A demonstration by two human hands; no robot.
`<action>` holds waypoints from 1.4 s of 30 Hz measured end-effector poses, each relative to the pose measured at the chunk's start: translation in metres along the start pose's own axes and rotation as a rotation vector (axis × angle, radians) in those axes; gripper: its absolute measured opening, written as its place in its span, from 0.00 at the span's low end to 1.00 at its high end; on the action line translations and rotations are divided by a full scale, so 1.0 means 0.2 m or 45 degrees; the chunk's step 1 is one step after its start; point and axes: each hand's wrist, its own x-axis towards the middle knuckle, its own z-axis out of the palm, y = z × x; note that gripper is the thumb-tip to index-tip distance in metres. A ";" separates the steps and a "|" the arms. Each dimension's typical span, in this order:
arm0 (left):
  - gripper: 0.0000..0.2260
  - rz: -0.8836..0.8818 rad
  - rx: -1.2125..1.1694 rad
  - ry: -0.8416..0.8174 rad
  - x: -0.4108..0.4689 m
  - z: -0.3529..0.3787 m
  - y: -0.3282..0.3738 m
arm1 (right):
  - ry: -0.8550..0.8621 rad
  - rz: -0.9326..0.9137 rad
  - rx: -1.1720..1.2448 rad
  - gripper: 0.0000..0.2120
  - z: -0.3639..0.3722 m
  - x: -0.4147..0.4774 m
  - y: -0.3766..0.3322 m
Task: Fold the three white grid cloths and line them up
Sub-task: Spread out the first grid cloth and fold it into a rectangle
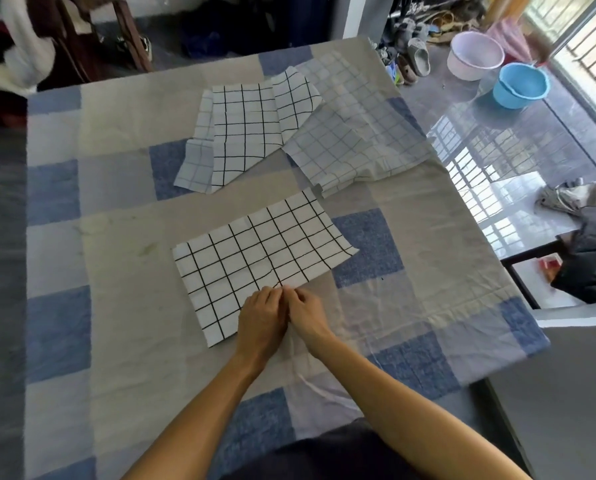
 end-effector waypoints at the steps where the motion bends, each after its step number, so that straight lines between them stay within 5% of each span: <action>1: 0.11 0.005 -0.030 -0.004 -0.01 -0.02 0.00 | 0.006 0.000 0.022 0.13 0.00 0.00 -0.01; 4: 0.18 -0.064 -0.220 0.010 -0.04 -0.08 0.02 | -0.007 0.026 0.111 0.11 0.01 -0.01 -0.03; 9: 0.10 -0.226 -0.392 0.065 -0.08 -0.17 0.04 | -0.041 0.042 0.149 0.11 0.08 -0.04 -0.07; 13: 0.05 -0.232 -0.492 -0.025 -0.10 -0.21 0.05 | 0.060 -0.002 0.033 0.12 0.09 -0.07 -0.09; 20: 0.13 -0.185 -0.449 0.193 -0.04 -0.28 0.05 | 0.173 -0.293 -0.391 0.13 -0.09 -0.12 -0.23; 34: 0.26 0.332 -0.383 0.164 0.11 -0.28 0.24 | 0.184 -0.541 -0.155 0.13 -0.43 -0.27 -0.44; 42: 0.09 0.399 -0.402 0.410 0.15 -0.29 0.29 | 0.043 -0.564 -0.249 0.20 -0.46 -0.29 -0.46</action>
